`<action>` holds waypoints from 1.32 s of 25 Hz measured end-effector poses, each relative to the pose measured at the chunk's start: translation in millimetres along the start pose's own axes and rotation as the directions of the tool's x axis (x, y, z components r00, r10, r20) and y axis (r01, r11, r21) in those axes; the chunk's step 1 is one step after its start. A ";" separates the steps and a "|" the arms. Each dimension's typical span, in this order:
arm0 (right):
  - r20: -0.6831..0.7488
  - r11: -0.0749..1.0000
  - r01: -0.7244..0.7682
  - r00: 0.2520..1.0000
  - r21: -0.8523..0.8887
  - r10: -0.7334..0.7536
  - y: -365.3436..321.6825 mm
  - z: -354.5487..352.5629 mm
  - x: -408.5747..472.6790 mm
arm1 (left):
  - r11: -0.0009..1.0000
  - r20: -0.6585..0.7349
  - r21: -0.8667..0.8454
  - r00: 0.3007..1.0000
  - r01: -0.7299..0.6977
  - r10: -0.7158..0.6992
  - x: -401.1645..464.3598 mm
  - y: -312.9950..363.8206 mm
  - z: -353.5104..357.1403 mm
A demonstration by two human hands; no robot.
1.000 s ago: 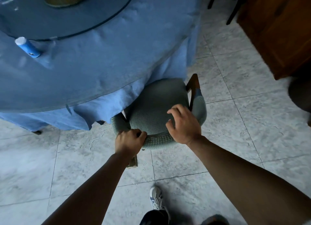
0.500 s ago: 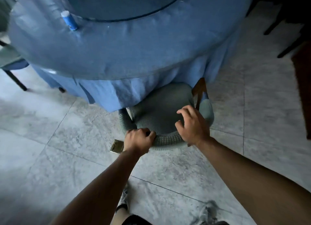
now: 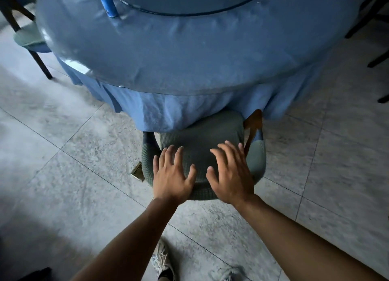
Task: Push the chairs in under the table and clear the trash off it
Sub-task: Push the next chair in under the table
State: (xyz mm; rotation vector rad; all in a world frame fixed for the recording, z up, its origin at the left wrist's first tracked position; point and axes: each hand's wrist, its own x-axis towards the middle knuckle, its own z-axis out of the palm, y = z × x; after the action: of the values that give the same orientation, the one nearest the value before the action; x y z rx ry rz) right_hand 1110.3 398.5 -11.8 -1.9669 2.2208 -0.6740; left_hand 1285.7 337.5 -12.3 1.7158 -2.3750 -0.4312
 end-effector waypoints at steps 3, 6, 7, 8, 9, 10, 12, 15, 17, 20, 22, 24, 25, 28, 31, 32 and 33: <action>0.011 1.000 0.004 1.000 0.023 -0.004 3.7 2.0 15.1 | 0.992 0.032 0.104 0.997 -0.077 0.074 13.6 -0.9 0.0; 0.015 1.000 0.017 1.000 0.017 -0.017 13.8 4.6 42.8 | 0.979 0.065 0.147 0.989 -0.142 0.133 43.6 5.9 -0.8; 0.014 1.000 0.022 1.000 0.010 -0.022 16.7 5.5 52.6 | 0.978 0.056 0.144 0.988 -0.148 0.142 53.4 5.8 -0.9; 0.013 1.000 0.031 0.999 0.000 -0.031 18.5 6.3 60.7 | 0.979 0.046 0.140 0.988 -0.149 0.144 62.1 5.1 -0.9; 0.011 0.999 0.041 0.999 -0.008 -0.041 20.9 7.8 69.8 | 0.980 0.029 0.134 0.989 -0.146 0.144 71.8 4.1 0.4; 0.007 0.999 0.052 0.999 -0.011 -0.052 23.5 9.4 79.7 | 0.982 0.013 0.128 0.990 -0.140 0.140 81.4 3.6 1.2; -0.001 0.997 0.071 0.997 -0.015 -0.071 28.8 12.3 101.9 | 0.985 -0.014 0.116 0.991 -0.129 0.132 101.9 4.1 1.5; -0.024 0.996 0.088 0.996 -0.020 -0.088 34.8 17.1 132.9 | 0.986 -0.050 0.111 0.990 -0.128 0.134 132.2 4.0 0.8; -0.042 0.996 0.088 0.995 -0.024 -0.089 36.8 20.0 150.5 | 0.984 -0.074 0.113 0.987 -0.134 0.143 150.6 1.5 0.0; -0.045 0.996 0.083 0.995 -0.023 -0.084 38.8 24.6 180.2 | 0.986 -0.109 0.101 0.984 -0.133 0.143 181.8 -3.6 -1.5; -0.055 0.996 0.084 0.995 -0.023 -0.085 40.3 27.2 198.2 | 0.986 -0.132 0.089 0.979 -0.143 0.154 199.6 -5.8 -2.0; -0.065 0.995 0.089 0.994 -0.035 -0.091 41.5 29.9 214.6 | 0.984 -0.143 0.091 0.976 -0.154 0.166 216.4 -7.2 -4.0; -0.066 0.995 0.086 0.994 -0.039 -0.089 42.9 32.0 224.1 | 0.983 -0.146 0.095 0.974 -0.158 0.171 226.5 -8.2 -4.7; -0.084 0.996 0.071 0.994 -0.045 -0.075 48.3 37.8 250.8 | 0.982 -0.152 0.100 0.973 -0.159 0.173 254.6 -10.0 -6.1; -0.101 0.996 0.069 0.992 -0.062 -0.075 54.2 41.9 273.6 | 0.983 -0.158 0.096 0.973 -0.156 0.170 278.3 -8.0 -5.7; -0.103 0.995 0.072 0.992 -0.065 -0.078 55.3 43.1 279.2 | 0.983 -0.161 0.099 0.972 -0.156 0.171 284.4 -7.9 -5.7; -0.104 0.995 0.073 0.991 -0.068 -0.079 56.1 44.2 283.9 | 0.982 -0.162 0.101 0.972 -0.158 0.173 289.4 -8.0 -5.9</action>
State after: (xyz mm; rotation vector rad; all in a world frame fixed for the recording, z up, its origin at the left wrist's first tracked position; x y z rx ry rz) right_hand 1028.8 117.4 -12.5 -2.1031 2.2643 -0.7436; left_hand 1202.7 60.2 -16.3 1.5046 -2.4185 -0.1502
